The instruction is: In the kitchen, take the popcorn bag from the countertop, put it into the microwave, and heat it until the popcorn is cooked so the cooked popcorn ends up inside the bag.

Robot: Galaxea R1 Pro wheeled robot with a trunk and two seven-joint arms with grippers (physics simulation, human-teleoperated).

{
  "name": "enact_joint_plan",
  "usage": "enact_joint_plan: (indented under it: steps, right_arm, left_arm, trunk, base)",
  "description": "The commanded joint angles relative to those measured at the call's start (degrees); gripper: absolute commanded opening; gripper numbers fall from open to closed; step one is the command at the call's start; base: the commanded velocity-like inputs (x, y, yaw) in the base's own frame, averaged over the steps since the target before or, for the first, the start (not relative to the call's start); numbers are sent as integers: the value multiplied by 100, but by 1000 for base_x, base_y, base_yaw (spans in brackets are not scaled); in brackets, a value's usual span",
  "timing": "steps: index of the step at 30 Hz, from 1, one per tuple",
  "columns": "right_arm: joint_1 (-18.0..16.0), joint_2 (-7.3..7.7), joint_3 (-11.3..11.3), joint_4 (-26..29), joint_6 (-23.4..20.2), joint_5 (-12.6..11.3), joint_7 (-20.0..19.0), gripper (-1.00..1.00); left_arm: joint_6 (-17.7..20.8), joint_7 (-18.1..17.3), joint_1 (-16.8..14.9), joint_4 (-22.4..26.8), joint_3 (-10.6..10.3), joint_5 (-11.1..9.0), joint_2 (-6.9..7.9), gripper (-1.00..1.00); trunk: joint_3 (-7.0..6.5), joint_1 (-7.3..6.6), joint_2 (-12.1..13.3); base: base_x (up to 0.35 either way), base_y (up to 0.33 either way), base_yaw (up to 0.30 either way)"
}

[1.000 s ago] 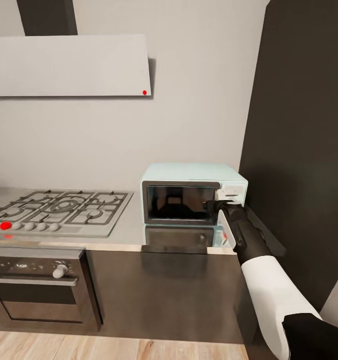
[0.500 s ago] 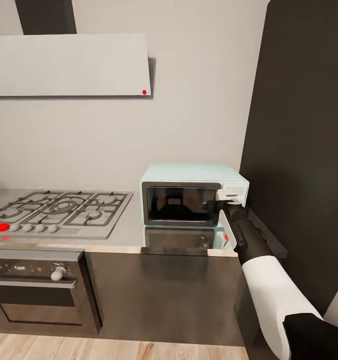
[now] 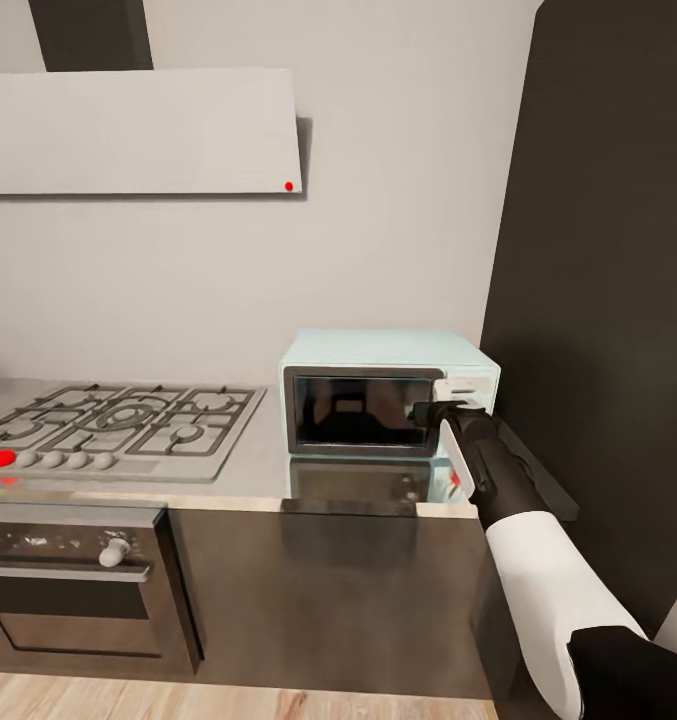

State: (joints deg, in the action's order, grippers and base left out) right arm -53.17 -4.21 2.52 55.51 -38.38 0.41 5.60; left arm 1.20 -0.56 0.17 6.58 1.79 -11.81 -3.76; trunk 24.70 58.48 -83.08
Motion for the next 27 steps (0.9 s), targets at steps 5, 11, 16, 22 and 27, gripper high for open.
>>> enact_joint_plan:
  steps: [5,11,16,22,27]
  right_arm:
    - [-1,8,21,8,186,-52,47,-100]
    - [-1,16,20,-171,191,-37,48,-100]
    - [-1,9,20,-180,191,-11,54,-100]
    - [-1,-30,21,-181,174,-4,93,-100]
    - [-1,-36,16,-181,165,-6,114,-100]
  left_arm:
    - [12,-6,1,10,14,-32,0,100]
    - [12,-6,1,10,14,-32,0,100]
    - [12,-6,1,10,14,-32,0,100]
    - [12,-6,1,10,14,-32,-1,100]
    - [12,-6,1,10,14,-32,-2,100]
  trunk:
    - [6,25,0]
    - [6,25,0]
    - [6,25,0]
    - [6,25,0]
    - [6,25,0]
  base:
    - [1,0,0]
    - [0,0,0]
    - [0,0,0]
    - [0,0,0]
    - [0,0,0]
